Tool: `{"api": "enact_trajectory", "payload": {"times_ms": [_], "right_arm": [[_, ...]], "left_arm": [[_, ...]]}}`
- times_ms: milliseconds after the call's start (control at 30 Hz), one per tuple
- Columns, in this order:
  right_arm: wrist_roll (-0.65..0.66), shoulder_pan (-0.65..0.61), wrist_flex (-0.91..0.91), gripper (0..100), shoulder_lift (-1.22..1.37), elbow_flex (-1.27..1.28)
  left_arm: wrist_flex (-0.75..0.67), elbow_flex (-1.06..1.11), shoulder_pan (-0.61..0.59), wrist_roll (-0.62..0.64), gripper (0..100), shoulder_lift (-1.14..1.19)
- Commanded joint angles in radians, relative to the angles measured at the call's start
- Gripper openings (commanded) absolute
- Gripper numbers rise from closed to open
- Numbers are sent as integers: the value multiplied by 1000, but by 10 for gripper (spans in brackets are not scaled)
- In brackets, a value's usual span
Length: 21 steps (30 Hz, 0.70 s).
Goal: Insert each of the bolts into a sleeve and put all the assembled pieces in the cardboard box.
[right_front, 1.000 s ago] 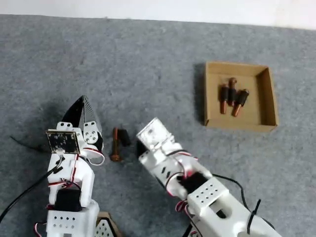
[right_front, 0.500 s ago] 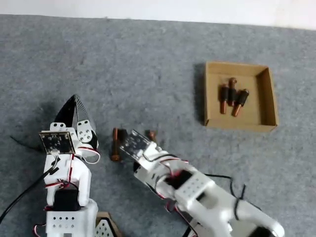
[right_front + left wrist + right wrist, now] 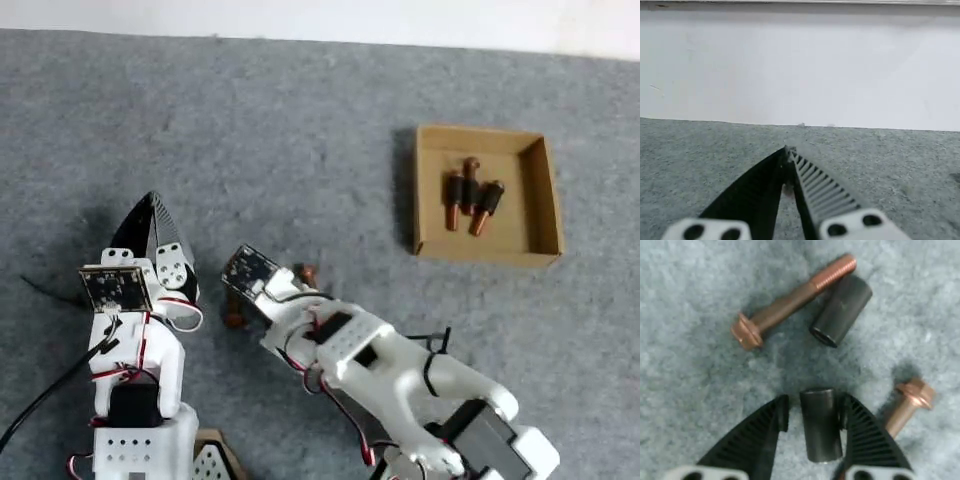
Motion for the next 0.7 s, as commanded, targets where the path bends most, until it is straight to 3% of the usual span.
{"api": "enact_trajectory", "payload": {"times_ms": [0,533,667], "right_arm": [[11,27,111,149,7,-81],[11,58,202,148,8,-116],[11,58,202,86,8,-117]], "left_arm": [[-23,21,-8,-2,11,-8],[-20,21,-5,-2,11,-8],[-21,21,-8,-2,11,-8]]}}
